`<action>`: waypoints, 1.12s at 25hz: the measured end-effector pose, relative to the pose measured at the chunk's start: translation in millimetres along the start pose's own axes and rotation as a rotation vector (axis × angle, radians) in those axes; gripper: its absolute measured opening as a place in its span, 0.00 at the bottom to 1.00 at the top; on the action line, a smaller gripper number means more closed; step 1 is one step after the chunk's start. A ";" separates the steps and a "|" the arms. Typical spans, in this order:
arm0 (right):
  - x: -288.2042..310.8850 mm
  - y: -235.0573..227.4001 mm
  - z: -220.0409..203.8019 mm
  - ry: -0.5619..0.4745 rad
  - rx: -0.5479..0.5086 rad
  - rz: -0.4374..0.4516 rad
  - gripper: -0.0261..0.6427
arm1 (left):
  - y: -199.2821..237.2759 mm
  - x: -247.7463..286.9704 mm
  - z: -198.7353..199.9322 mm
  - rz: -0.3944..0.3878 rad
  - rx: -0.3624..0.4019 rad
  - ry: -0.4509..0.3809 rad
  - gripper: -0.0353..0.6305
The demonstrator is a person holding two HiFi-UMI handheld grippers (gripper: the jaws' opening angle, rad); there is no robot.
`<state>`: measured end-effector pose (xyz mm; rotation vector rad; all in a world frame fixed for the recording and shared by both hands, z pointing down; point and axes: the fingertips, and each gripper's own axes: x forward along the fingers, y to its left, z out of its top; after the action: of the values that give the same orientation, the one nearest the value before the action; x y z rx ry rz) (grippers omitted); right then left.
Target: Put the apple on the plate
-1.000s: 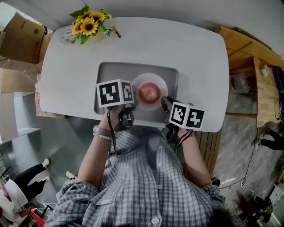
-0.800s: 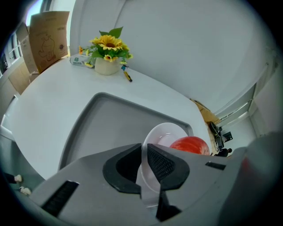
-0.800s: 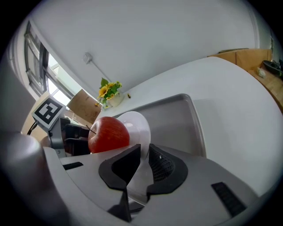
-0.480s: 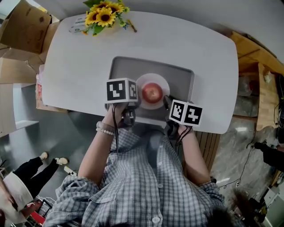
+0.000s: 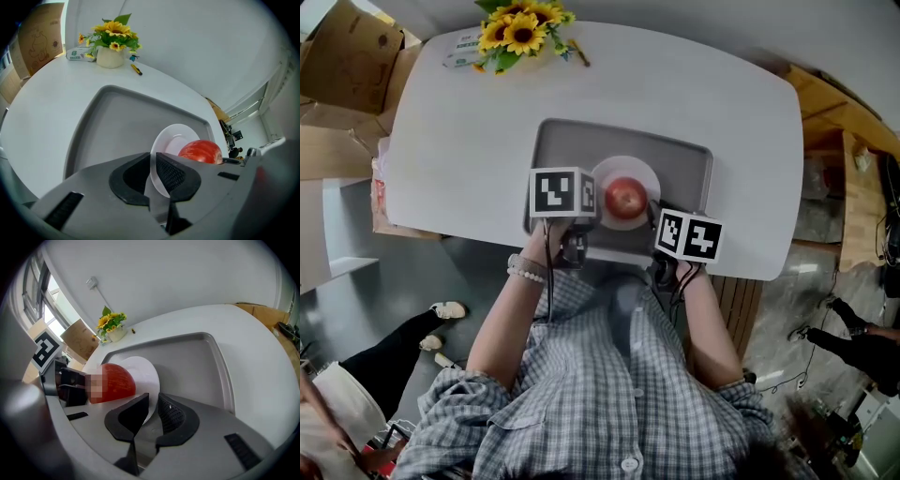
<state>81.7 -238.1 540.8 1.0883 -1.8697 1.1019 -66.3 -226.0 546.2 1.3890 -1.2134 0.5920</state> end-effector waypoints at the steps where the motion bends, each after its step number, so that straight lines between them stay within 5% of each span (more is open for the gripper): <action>1: 0.4 0.1 0.3 0.001 -0.001 0.001 0.14 | 0.3 0.6 0.1 0.001 0.004 0.001 0.12; 15: -4.4 -1.3 7.5 -0.060 -0.018 0.055 0.14 | -1.7 -3.7 1.9 -0.049 0.008 -0.045 0.13; 28: -102.9 -1.8 71.6 -0.421 -0.021 0.066 0.11 | -23.9 -92.5 65.3 -0.166 0.067 -0.442 0.09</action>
<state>114.2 -271.8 424.4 1.3331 -2.2492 0.9369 -95.1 -260.9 439.7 1.7163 -1.4132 0.2139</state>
